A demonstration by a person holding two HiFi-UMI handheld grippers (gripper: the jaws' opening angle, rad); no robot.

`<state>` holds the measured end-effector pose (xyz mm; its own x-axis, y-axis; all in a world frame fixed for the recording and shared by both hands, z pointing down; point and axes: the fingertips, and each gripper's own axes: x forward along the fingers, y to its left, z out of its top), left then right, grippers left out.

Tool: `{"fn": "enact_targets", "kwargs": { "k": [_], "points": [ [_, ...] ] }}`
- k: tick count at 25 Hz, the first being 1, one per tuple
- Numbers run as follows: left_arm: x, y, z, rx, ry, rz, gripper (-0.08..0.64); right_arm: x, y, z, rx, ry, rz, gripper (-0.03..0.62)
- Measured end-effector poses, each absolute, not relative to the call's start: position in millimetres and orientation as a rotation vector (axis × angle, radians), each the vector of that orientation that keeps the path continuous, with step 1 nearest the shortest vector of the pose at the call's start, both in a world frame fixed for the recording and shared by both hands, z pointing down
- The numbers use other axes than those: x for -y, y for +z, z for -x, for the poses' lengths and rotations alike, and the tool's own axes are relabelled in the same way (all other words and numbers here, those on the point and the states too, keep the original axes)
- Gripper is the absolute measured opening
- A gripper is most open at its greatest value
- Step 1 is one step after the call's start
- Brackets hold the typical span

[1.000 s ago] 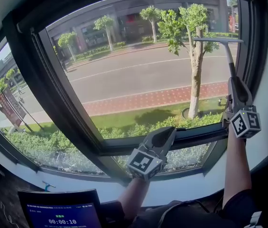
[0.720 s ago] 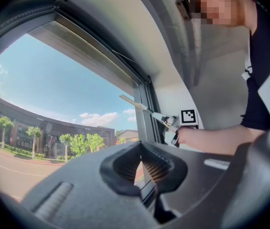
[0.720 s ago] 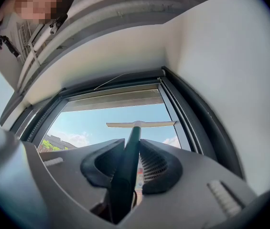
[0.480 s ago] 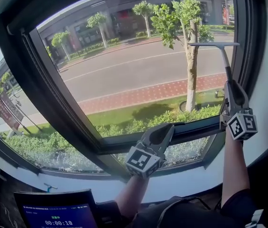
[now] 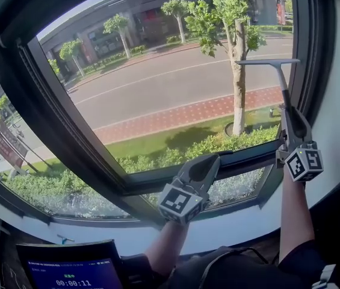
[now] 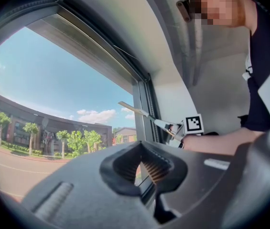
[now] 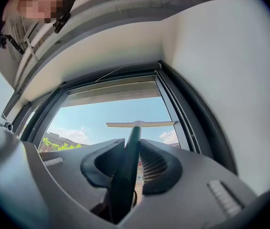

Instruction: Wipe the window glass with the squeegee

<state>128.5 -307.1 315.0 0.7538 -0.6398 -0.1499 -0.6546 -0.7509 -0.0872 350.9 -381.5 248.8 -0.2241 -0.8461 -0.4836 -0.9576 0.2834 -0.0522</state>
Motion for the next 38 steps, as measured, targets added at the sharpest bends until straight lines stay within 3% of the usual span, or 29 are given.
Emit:
{"fn": "enact_targets", "kwargs": {
  "k": [38],
  "points": [
    [304.6, 331.9, -133.0, -1.055, 0.118, 2.868, 0.003, 358.9, 392.4, -354.0, -2.310, 0.120, 1.720, 0.100]
  ]
}}
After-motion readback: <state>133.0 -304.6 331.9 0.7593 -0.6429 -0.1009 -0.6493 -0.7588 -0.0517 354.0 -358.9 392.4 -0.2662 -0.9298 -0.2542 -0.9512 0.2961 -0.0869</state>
